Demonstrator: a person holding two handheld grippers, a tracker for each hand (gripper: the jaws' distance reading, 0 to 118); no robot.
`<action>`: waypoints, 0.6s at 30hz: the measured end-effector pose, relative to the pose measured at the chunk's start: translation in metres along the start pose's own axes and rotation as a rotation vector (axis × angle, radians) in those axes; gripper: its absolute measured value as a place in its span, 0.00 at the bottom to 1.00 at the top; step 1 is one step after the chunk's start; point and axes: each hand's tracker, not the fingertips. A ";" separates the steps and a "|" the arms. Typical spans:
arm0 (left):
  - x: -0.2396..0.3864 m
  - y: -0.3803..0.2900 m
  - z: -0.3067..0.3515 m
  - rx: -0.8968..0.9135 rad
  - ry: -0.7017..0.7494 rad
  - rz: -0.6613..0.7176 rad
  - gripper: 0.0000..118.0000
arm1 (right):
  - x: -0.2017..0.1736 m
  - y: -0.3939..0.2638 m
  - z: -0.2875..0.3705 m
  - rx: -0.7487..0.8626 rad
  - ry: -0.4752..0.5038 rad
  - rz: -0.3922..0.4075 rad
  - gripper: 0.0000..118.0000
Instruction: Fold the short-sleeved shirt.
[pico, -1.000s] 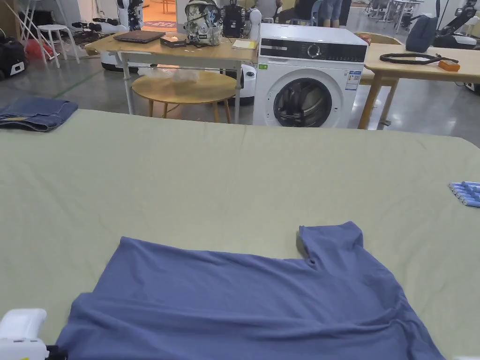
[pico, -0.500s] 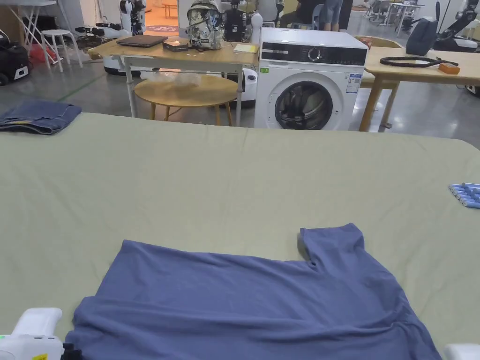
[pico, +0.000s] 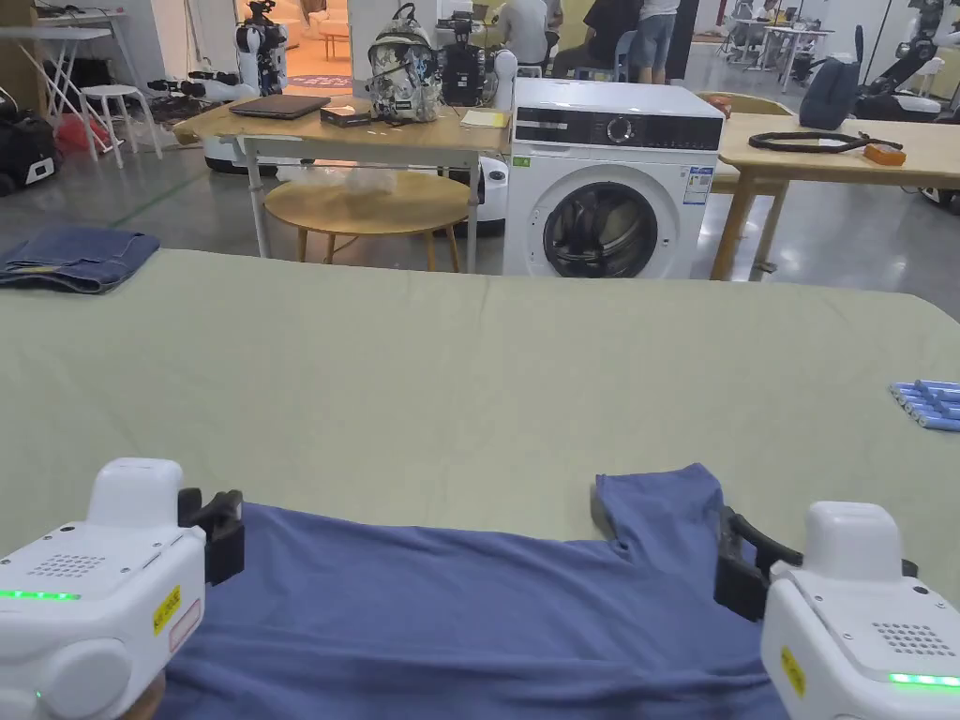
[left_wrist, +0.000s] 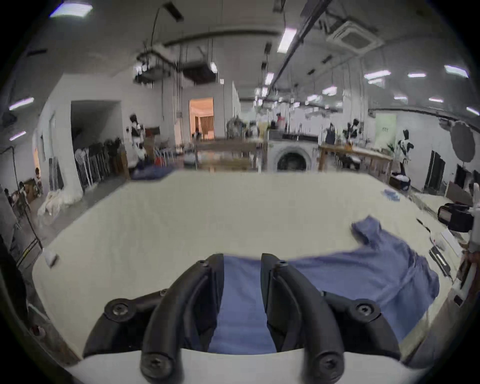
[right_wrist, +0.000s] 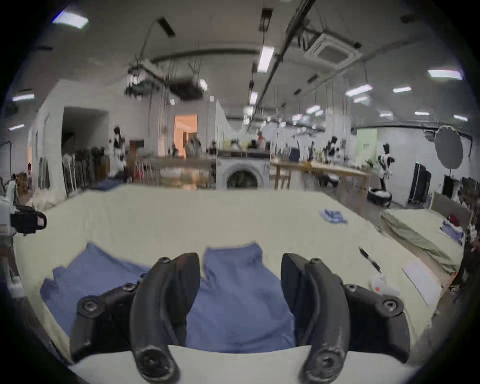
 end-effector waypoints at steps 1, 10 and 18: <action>0.011 0.008 0.006 0.032 -0.003 0.001 0.18 | -0.006 0.002 0.000 0.031 0.008 -0.007 0.47; 0.029 0.017 0.007 0.145 0.042 -0.018 0.00 | -0.041 0.006 -0.016 0.130 0.017 -0.036 0.00; -0.015 0.031 -0.043 -0.041 0.044 0.046 0.00 | -0.044 0.011 -0.030 0.101 0.026 -0.043 0.00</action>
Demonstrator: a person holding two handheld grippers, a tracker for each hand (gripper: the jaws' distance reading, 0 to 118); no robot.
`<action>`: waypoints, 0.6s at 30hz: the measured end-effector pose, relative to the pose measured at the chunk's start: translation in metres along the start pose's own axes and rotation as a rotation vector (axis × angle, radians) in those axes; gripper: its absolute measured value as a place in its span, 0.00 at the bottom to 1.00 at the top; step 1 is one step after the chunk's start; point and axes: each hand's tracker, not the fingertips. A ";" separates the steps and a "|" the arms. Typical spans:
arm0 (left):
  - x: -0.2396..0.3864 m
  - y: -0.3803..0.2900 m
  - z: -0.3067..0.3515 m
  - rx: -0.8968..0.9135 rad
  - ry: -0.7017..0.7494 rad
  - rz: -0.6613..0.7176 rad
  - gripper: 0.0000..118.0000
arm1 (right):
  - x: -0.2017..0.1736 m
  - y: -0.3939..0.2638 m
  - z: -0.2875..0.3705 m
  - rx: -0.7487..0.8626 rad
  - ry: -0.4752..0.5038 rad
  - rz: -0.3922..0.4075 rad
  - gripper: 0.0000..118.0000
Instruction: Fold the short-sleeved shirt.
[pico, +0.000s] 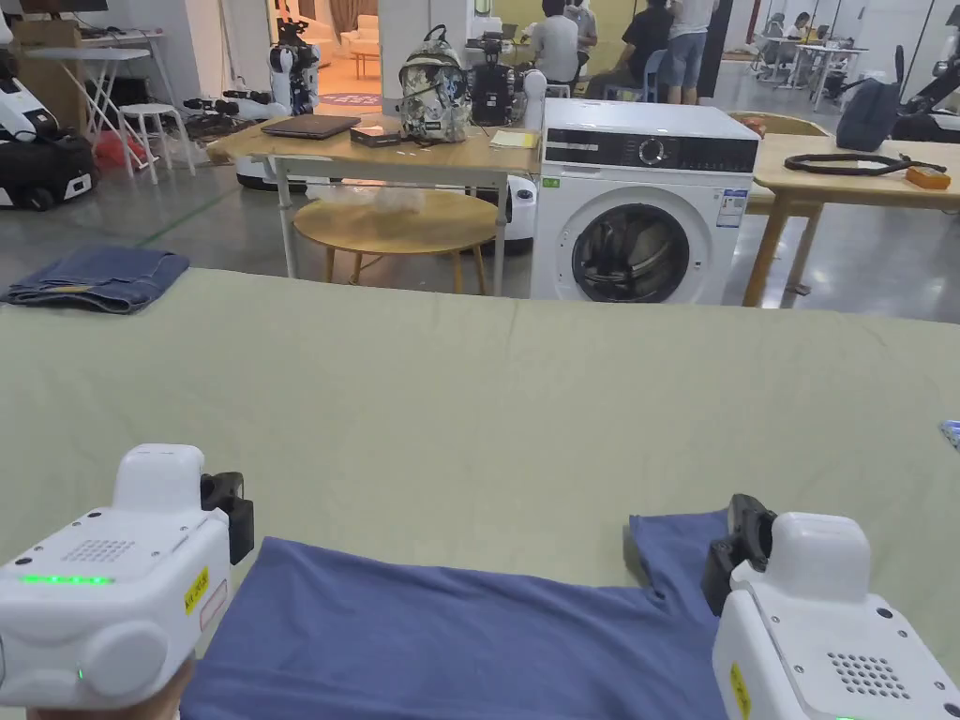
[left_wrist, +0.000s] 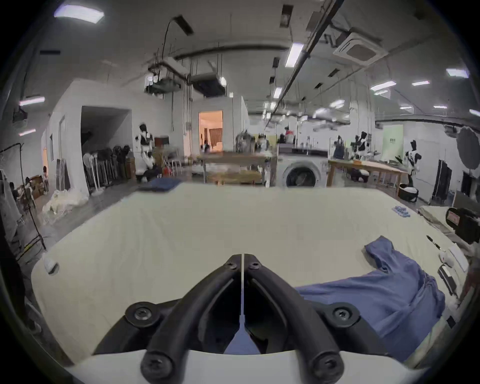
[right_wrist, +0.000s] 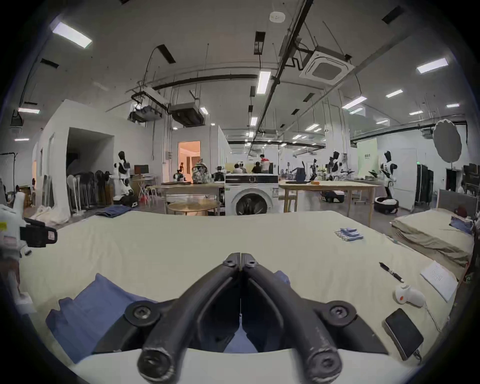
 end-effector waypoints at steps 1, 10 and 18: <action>-0.008 0.003 -0.013 -0.052 -0.020 0.017 0.00 | 0.000 0.000 -0.003 -0.009 -0.001 0.009 0.00; -0.066 0.010 -0.164 -0.560 -0.188 0.166 0.24 | 0.015 -0.014 -0.031 -0.112 -0.009 0.039 0.00; -0.055 -0.010 -0.223 -0.733 -0.170 0.117 0.54 | 0.033 -0.033 -0.043 -0.197 -0.041 0.057 0.00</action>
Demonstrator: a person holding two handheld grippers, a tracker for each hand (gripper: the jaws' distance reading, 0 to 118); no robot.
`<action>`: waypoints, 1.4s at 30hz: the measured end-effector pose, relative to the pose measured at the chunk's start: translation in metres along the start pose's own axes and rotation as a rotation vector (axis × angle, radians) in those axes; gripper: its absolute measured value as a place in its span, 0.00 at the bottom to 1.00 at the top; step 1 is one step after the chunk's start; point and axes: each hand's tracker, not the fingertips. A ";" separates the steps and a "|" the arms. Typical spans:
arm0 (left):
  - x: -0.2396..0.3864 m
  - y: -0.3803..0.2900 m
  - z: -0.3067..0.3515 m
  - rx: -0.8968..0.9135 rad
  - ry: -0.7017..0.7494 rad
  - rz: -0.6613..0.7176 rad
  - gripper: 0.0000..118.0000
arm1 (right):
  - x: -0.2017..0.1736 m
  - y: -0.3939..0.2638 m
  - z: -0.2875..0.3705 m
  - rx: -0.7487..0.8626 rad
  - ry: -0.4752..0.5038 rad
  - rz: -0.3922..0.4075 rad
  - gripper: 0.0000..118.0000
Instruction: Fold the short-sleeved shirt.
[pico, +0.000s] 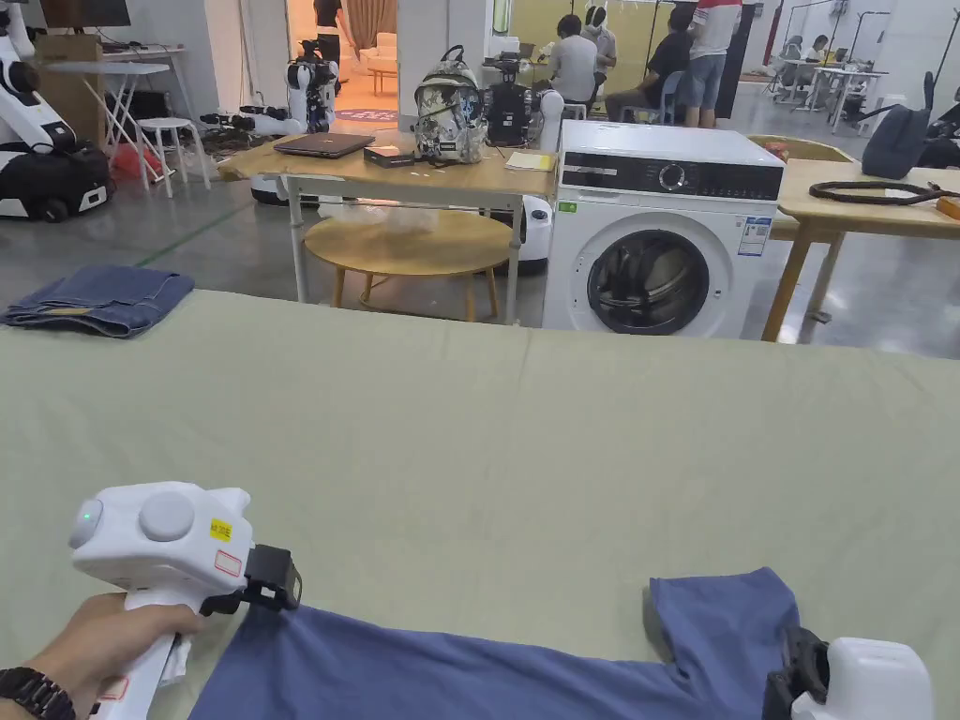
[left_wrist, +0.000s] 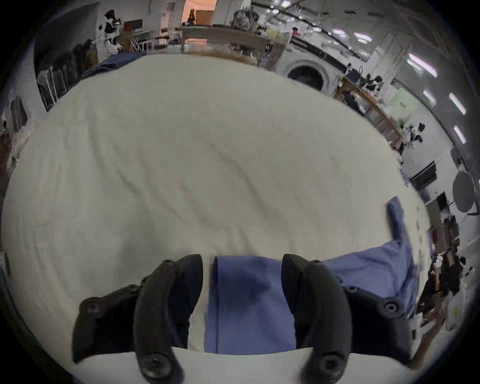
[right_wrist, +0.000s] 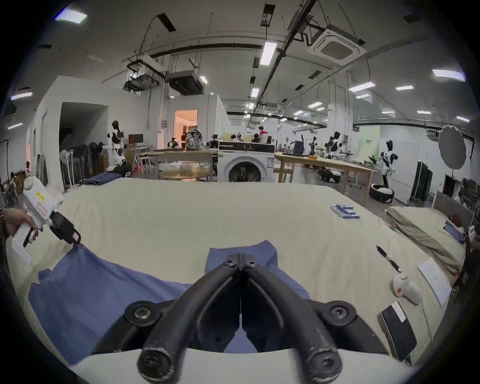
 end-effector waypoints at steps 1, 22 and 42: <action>0.008 -0.003 -0.004 -0.024 0.037 -0.010 0.53 | 0.002 -0.001 -0.001 -0.007 -0.003 -0.002 0.00; 0.042 -0.032 0.034 0.189 0.082 -0.140 0.00 | 0.055 0.013 -0.033 -0.163 -0.031 -0.058 0.00; 0.035 -0.047 0.057 0.250 0.041 -0.071 0.00 | 0.099 0.000 -0.223 -0.819 0.081 -0.036 0.55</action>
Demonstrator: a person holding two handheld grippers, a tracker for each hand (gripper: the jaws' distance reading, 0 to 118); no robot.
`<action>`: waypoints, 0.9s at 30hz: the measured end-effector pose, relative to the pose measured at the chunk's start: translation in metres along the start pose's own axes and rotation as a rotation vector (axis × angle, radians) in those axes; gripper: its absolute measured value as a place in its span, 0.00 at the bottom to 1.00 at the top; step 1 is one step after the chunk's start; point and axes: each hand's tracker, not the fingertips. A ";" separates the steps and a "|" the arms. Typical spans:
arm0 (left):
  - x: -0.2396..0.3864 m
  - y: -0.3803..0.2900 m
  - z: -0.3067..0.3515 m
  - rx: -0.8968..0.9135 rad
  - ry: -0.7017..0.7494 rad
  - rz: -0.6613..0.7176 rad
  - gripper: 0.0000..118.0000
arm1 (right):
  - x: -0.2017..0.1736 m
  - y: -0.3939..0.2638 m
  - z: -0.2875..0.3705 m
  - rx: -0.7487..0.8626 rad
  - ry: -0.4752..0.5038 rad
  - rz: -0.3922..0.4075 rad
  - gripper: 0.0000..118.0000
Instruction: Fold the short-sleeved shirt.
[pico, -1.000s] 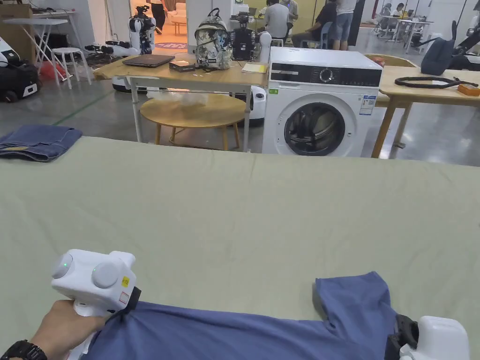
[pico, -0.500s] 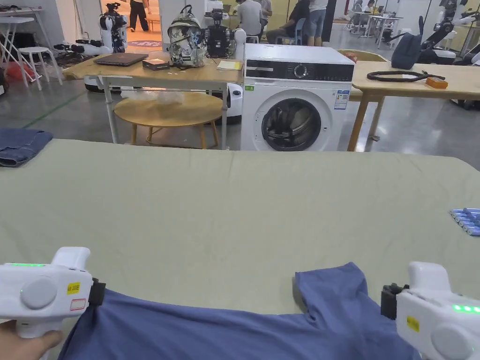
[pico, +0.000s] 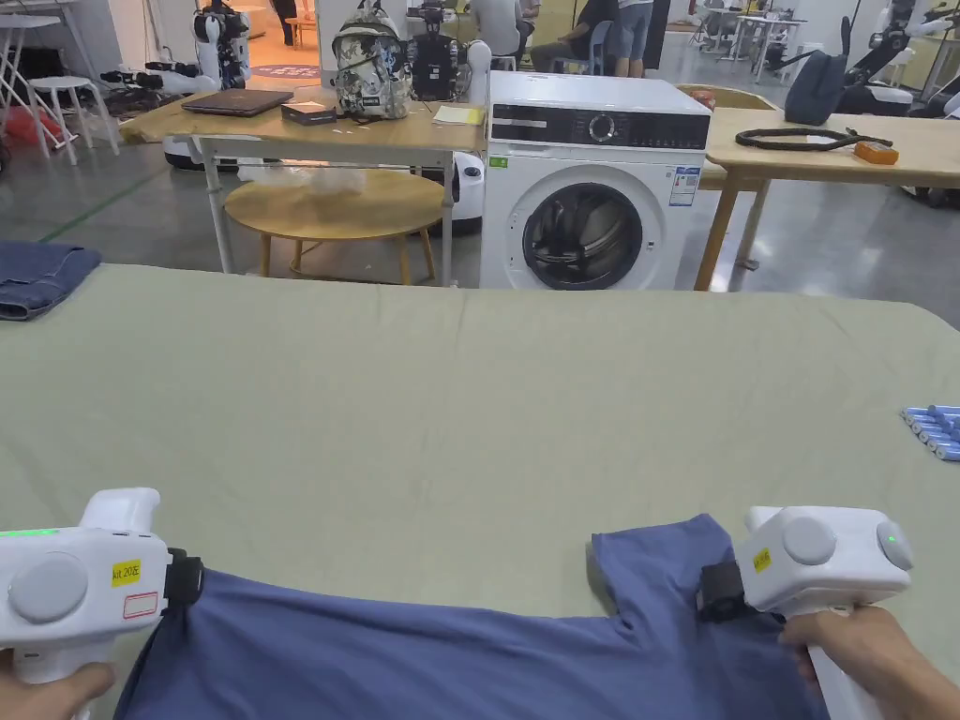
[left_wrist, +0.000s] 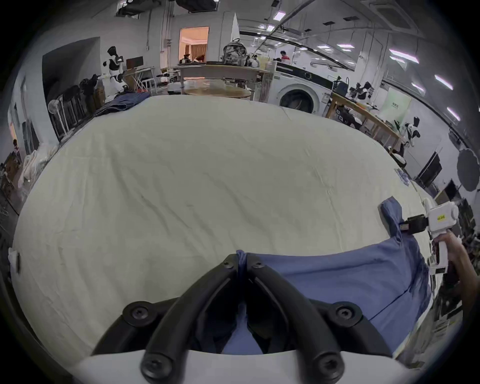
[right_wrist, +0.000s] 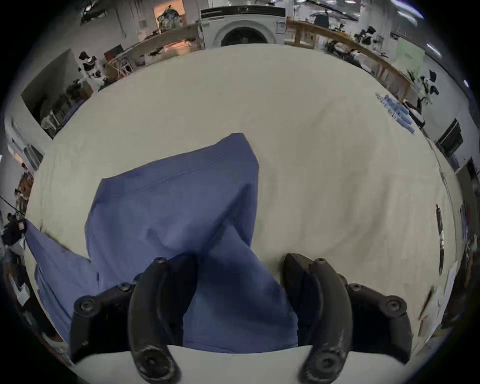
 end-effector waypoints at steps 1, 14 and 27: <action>0.000 0.000 0.000 0.003 -0.001 0.001 0.00 | -0.003 0.000 0.002 0.001 -0.015 -0.002 0.47; 0.002 -0.008 0.030 0.043 -0.025 0.017 0.00 | 0.012 -0.021 0.066 0.196 0.001 -0.015 0.00; -0.032 -0.062 0.112 0.103 -0.123 0.050 0.00 | 0.007 -0.141 0.192 0.347 -0.019 0.040 0.00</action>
